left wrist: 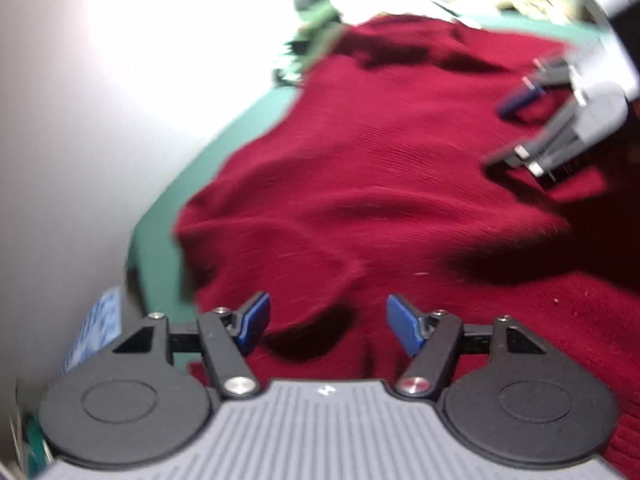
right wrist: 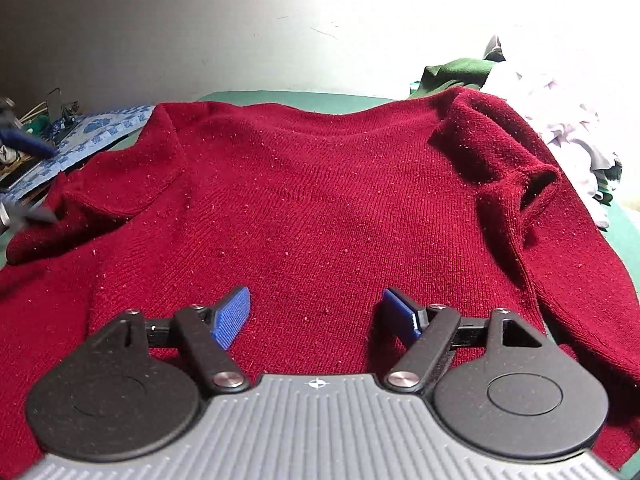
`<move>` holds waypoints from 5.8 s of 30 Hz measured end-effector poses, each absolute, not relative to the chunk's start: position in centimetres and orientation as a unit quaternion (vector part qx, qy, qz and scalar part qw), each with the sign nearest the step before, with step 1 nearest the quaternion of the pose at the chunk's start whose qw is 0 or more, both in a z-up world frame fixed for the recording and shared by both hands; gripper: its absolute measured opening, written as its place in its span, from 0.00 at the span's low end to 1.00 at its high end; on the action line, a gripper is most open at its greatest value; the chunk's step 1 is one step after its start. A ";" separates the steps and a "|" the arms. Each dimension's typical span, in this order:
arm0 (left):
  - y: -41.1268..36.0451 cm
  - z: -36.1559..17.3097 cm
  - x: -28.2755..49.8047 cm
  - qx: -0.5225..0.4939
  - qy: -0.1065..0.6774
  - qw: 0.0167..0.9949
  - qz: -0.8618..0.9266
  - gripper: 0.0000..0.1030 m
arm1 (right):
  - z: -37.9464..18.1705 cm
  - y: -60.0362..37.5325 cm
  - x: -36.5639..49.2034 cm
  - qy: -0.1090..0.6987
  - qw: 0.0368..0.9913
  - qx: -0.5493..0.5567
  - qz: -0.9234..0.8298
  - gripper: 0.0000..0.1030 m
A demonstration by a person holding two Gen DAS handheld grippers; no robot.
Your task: Fold clothes
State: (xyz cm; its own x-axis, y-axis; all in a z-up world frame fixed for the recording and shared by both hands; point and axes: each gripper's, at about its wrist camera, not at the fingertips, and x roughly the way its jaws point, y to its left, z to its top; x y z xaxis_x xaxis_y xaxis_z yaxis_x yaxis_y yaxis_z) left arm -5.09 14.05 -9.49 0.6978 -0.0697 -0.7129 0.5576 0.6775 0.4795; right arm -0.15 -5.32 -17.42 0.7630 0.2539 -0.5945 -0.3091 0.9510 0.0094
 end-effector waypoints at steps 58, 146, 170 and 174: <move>11.0 -14.0 -9.7 0.066 0.412 0.906 -0.069 0.73 | -14.8 -22.5 -2.7 0.340 0.932 0.075 -0.106 0.05; 22.0 -11.8 -20.0 0.001 0.465 0.880 -0.098 0.11 | -13.9 -15.6 -15.1 0.441 0.896 0.020 0.051 0.18; 17.7 -13.5 -13.9 0.038 0.410 0.909 -0.059 0.29 | -15.5 -11.1 -10.0 0.381 0.916 -0.020 0.121 0.12; 18.3 -12.8 -14.2 0.051 0.421 0.905 -0.045 0.34 | -15.1 -12.5 -10.2 0.391 0.913 0.001 0.117 0.05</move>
